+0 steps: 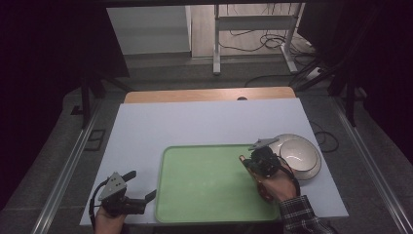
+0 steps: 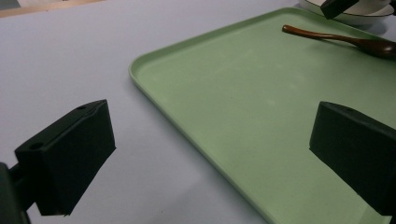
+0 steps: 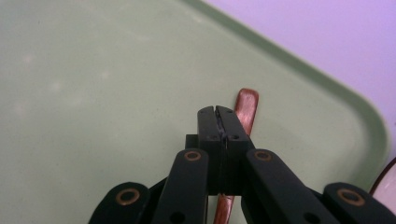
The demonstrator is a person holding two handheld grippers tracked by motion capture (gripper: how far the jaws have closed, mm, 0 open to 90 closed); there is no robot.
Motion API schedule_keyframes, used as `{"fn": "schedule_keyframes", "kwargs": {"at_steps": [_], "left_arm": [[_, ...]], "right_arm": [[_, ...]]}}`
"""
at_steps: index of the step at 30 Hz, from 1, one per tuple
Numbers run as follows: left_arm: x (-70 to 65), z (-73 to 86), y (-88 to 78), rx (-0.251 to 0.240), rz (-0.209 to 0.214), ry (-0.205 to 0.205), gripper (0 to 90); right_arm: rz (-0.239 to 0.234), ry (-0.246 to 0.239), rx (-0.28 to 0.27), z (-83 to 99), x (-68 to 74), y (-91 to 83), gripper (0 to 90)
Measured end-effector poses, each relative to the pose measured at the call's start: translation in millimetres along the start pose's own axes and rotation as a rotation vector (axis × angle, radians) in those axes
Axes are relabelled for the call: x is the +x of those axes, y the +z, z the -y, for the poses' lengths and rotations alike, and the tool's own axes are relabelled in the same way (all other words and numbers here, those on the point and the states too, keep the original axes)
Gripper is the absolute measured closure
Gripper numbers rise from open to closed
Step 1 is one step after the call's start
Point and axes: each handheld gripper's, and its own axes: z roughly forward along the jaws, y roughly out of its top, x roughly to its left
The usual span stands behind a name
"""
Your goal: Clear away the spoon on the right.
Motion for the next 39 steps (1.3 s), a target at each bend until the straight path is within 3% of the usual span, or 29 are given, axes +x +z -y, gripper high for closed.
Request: {"fn": "schedule_keyframes", "kwargs": {"at_steps": [23, 39], "left_arm": [[-0.1, 0.5, -0.6, 0.002, 0.003, 0.002, 0.0], [-0.6, 0.4, -0.3, 0.006, 0.002, 0.008, 0.0]], "right_arm": [[0.004, -0.032, 0.051, 13.2, 3.6, 19.4, 89.6], [0.039, -0.004, 0.088, 16.9, -6.7, 22.4, 89.6]]}}
